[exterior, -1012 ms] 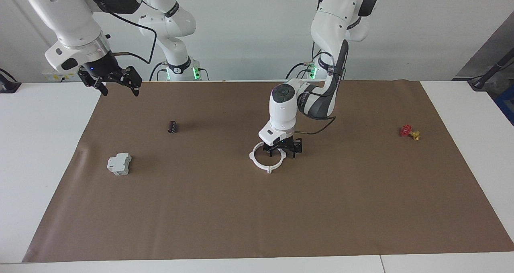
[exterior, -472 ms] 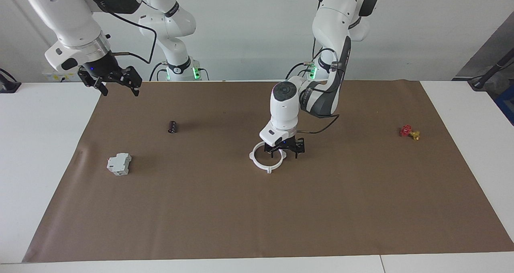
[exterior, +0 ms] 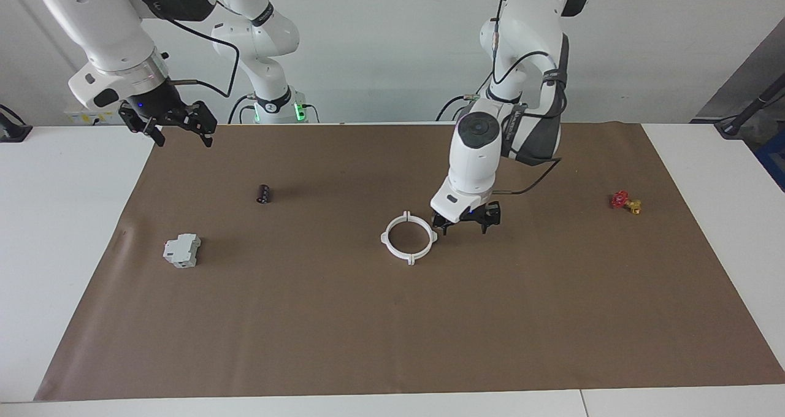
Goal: Assemble drain pipe with both arms
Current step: 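Open the left gripper and withdraw it from the joined ring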
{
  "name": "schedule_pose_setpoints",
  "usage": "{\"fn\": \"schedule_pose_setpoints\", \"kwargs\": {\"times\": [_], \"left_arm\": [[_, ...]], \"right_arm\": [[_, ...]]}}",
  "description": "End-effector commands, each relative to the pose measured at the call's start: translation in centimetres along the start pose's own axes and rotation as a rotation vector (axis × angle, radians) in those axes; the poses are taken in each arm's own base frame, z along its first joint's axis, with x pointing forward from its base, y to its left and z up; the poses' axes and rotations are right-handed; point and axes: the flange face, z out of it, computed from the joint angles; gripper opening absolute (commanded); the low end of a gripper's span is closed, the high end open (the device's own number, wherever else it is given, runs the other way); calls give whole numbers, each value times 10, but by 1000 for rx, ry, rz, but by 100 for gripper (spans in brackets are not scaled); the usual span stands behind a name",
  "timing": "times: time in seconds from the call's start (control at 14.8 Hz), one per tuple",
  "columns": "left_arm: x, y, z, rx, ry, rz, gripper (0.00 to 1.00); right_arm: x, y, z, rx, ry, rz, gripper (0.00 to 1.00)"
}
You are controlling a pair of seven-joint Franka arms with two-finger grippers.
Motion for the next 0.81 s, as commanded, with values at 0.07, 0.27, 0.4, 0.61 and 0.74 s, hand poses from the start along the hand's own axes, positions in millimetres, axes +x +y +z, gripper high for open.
{"fn": "schedule_pose_setpoints", "kwargs": {"times": [0.07, 0.27, 0.4, 0.61, 0.74], "left_arm": [[-5, -76, -48, 4, -30, -50, 100], [-1, -147, -64, 8, -39, -53, 100], [-1, -179, -66, 7, -50, -56, 100], [0, -219, -73, 8, -43, -100, 100], [0, -256, -80, 5, -43, -70, 100]], "right_arm": [[-6, 1, -2, 24, -2, -17, 100], [-6, 1, -2, 24, -2, -19, 100], [-6, 0, -2, 24, -2, -20, 100], [-6, 1, -2, 24, -2, -17, 100], [-6, 1, -2, 24, -2, -17, 100]]}}
